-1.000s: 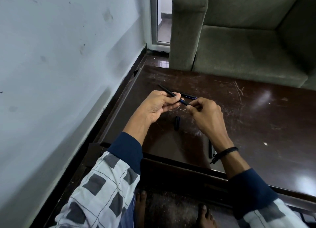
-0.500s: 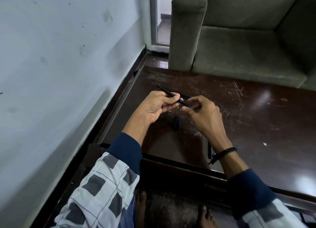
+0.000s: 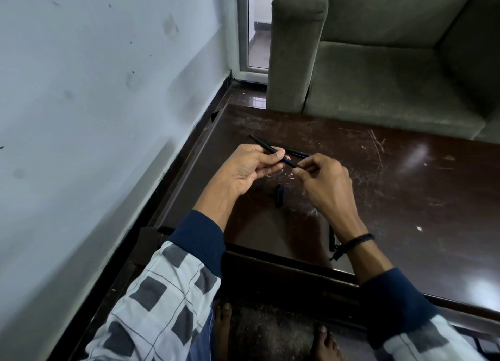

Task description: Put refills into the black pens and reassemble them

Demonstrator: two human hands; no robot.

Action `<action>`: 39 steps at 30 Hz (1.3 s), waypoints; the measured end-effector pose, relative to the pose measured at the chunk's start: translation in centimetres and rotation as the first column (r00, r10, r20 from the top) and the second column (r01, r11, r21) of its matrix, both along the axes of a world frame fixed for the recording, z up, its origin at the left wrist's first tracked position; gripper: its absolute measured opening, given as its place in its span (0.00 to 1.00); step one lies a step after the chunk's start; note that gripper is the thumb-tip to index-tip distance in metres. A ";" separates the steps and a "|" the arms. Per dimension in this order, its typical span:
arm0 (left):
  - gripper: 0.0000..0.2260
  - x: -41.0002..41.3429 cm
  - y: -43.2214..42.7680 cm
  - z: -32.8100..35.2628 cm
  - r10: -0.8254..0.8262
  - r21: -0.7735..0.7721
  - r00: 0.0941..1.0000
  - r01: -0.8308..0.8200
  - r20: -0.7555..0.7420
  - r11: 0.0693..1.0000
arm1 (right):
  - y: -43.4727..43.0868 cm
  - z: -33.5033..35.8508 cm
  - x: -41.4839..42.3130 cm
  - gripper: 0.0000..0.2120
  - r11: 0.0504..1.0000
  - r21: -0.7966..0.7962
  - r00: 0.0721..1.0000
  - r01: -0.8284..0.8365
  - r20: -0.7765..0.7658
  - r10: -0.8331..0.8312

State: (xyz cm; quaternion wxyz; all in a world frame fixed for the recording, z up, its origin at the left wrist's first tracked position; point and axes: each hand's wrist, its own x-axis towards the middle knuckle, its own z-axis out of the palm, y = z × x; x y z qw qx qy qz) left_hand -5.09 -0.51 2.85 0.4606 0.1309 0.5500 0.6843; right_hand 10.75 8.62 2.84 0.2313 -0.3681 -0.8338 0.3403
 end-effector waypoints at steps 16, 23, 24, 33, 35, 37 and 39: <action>0.04 -0.1 0.1 -0.3 -0.013 0.007 1.000 0.013 -0.012 1.000 | 0.0 0.1 0.1 0.09 1.000 -0.005 0.998 -0.029 0.049 0.030; 0.04 -0.2 0.2 -0.5 -0.021 0.007 1.000 0.022 -0.022 1.000 | 0.0 0.4 0.1 0.04 1.000 -0.008 1.000 -0.012 0.023 0.012; 0.04 -0.1 0.2 -0.5 -0.024 0.006 0.999 0.024 -0.021 1.000 | 0.0 0.3 0.1 0.04 1.000 -0.011 0.999 -0.017 0.032 0.017; 0.04 -0.2 0.3 -0.5 -0.029 0.006 0.999 0.029 -0.023 1.000 | -0.1 0.5 0.0 0.04 1.000 -0.011 0.999 -0.020 0.024 0.020; 0.04 -0.2 0.3 -0.5 -0.033 0.008 0.999 0.034 -0.023 0.999 | -0.1 0.5 0.1 0.06 1.000 -0.001 0.999 -0.031 0.039 0.031; 0.04 -0.3 0.3 -0.5 -0.031 0.009 0.999 0.031 -0.021 0.999 | -0.2 0.5 0.0 0.07 0.999 -0.004 0.998 -0.036 0.044 0.036; 0.04 -0.4 0.2 -0.5 -0.028 0.013 1.000 0.028 -0.012 1.000 | -0.2 0.6 -0.1 0.06 0.999 -0.021 0.999 -0.032 0.025 0.033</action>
